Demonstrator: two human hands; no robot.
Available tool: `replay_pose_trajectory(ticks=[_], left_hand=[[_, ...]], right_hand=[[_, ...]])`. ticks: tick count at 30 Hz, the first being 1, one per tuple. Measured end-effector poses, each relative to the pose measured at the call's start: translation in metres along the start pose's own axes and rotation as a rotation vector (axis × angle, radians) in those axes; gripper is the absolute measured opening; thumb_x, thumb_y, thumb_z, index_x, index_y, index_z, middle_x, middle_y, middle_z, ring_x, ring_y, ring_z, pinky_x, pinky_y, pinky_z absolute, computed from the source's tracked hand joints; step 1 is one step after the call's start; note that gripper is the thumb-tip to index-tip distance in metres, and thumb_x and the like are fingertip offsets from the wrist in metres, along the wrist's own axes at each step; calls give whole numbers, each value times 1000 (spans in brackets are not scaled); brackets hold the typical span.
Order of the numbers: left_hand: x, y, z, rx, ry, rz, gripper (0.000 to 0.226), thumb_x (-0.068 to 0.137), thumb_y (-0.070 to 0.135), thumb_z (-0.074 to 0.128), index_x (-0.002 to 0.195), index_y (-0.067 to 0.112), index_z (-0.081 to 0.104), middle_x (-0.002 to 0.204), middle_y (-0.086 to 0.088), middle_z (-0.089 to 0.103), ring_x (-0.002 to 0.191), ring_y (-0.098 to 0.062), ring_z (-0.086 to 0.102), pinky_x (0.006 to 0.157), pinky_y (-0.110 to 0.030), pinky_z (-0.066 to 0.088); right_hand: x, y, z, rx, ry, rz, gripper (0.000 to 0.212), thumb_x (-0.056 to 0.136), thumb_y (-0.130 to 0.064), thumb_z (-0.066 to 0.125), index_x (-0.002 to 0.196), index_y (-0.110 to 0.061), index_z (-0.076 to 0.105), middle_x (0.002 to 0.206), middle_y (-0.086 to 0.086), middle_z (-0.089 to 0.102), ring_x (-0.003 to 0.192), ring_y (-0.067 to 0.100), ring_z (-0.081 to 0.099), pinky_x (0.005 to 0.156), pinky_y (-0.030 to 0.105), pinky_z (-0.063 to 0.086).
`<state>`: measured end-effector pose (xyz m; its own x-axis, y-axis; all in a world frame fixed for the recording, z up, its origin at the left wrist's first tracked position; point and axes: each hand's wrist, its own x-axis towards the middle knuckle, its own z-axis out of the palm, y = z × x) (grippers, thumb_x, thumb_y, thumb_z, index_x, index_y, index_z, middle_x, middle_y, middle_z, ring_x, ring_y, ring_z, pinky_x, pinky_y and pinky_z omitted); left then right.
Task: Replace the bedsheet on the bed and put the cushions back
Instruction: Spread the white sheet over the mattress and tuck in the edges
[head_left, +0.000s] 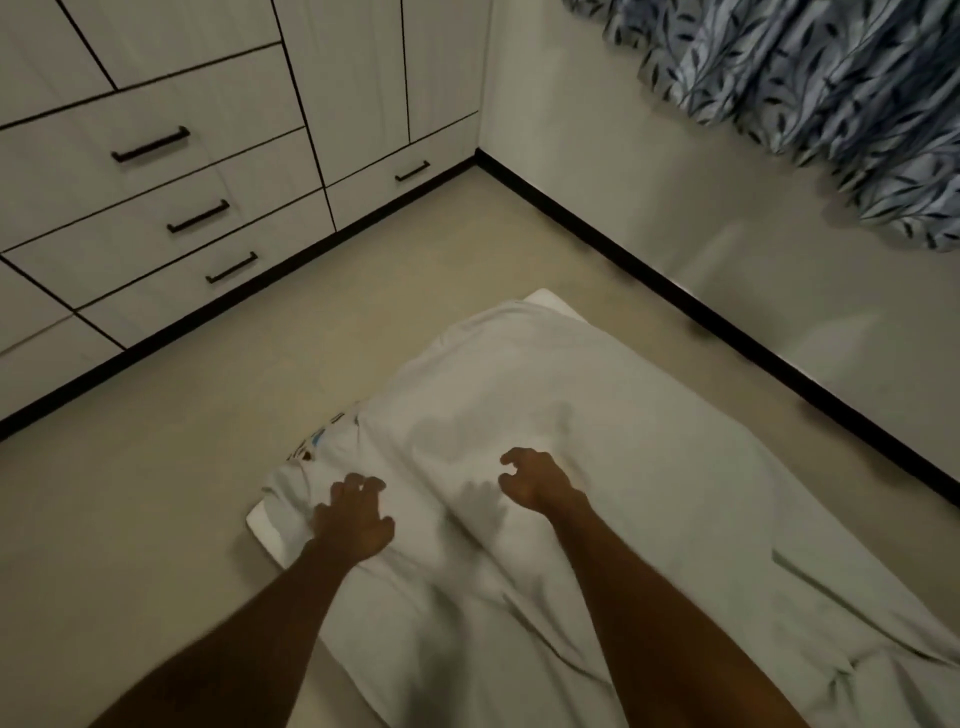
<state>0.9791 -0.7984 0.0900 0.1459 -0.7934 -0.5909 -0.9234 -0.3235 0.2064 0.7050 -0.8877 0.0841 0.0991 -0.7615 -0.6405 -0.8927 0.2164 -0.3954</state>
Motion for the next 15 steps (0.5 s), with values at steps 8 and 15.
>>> replay_pose_trajectory(ticks=[8, 15], left_hand=[[-101, 65, 36, 10, -30, 150, 47, 94, 38, 61, 139, 30, 49, 144, -1, 42, 137, -22, 40, 107, -39, 39], [-220, 113, 64, 42, -37, 253, 48, 96, 36, 59, 142, 25, 50, 145, -6, 44, 138, -26, 40, 110, -45, 38]], right_hand=[[-137, 47, 18, -23, 14, 15, 49, 93, -35, 55, 141, -27, 56, 142, 3, 60, 132, 23, 54, 109, 40, 46], [-290, 100, 27, -46, 71, 29, 49, 95, -34, 54, 143, -24, 55, 143, 4, 60, 135, 25, 53, 111, 42, 45]])
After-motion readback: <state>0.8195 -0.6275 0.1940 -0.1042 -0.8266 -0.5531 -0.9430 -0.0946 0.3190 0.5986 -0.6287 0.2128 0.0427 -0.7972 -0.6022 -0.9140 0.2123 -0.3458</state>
